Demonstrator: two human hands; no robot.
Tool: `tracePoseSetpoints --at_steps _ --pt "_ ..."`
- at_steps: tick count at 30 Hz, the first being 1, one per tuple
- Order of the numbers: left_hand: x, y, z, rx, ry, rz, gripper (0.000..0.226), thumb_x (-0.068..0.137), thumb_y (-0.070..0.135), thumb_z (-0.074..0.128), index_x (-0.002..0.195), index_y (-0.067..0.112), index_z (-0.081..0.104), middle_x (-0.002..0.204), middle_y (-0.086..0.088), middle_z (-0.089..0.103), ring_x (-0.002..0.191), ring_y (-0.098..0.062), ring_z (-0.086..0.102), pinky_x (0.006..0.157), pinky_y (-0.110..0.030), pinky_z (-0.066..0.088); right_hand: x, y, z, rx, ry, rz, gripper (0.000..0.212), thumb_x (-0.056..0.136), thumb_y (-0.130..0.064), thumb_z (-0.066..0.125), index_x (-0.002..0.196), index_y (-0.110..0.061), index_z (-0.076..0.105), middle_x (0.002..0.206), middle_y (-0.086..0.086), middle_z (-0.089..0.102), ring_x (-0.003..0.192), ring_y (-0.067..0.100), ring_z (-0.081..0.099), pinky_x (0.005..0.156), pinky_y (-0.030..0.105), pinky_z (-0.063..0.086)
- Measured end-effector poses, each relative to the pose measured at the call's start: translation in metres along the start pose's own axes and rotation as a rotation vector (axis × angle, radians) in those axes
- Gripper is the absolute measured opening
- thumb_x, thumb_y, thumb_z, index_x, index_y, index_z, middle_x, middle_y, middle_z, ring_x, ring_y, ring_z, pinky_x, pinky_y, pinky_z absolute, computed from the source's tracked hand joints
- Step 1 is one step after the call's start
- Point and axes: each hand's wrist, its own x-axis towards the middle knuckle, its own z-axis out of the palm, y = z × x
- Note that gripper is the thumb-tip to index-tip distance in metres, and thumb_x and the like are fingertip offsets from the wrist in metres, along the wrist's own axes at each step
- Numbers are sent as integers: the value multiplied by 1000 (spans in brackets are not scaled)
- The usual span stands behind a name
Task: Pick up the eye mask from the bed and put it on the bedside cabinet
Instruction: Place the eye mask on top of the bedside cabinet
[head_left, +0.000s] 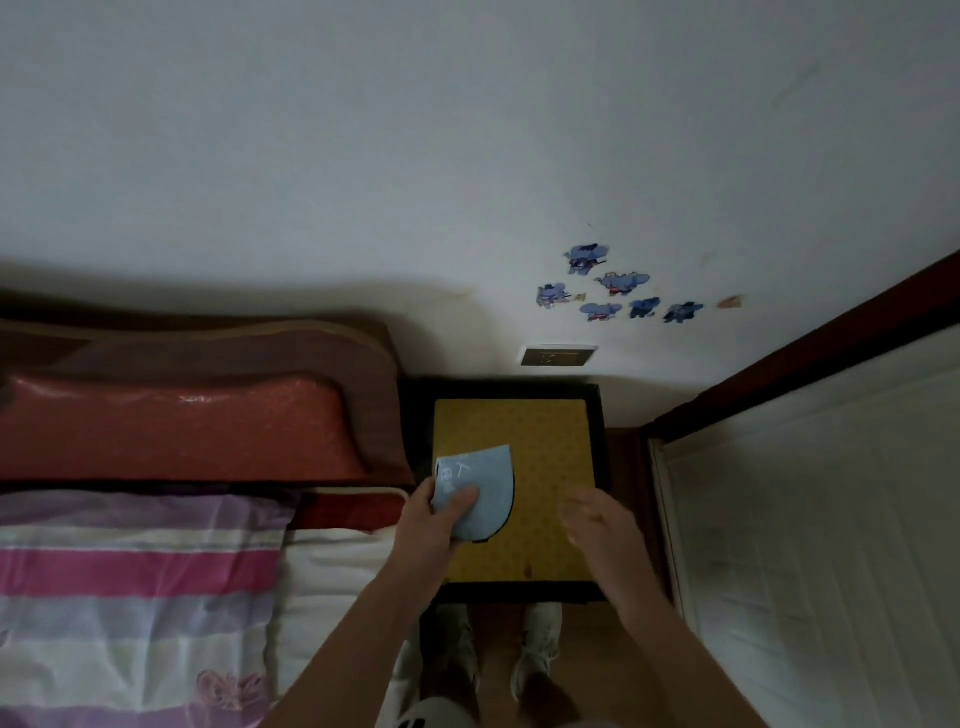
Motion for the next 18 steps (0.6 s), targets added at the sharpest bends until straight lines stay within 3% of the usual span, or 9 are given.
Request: tracePoseSetpoints --at_steps 2,6,10,14,18 --pt "19 -21 -1 2 27 -12 34 89 8 68 121 8 60 121 -19 69 106 -31 69 76 -33 61 10 23 6 -114 -13 -40 34 97 -30 59 130 -27 59 129 -3 64 108 2 58 85 24 48" --pt "54 -61 -5 72 87 -37 32 88 9 70 119 10 62 120 -19 69 106 -34 68 83 -43 59 42 73 17 -485 -53 -172 47 97 -31 59 142 -21 49 147 -1 49 135 14 45 112 32 38" --pt "85 -100 -12 174 135 -51 25 88 13 71 112 15 65 117 -17 69 106 -34 67 92 -56 56 71 123 27 -776 -66 -303 59 98 -42 53 151 -22 36 160 3 36 148 20 27 121 37 30" --pt "115 -135 -16 358 178 -35 16 88 20 72 98 27 63 105 -3 70 92 -18 68 73 -32 62 96 165 31 -1025 -34 -374 70 96 -59 42 155 -25 25 166 6 21 153 27 17 122 43 27" --pt "136 -158 -11 421 236 -47 18 87 24 71 100 30 60 102 3 68 91 -17 67 74 -38 60 109 195 28 -1125 -12 -380 75 95 -65 30 158 -26 17 169 9 6 154 31 10 123 48 24"
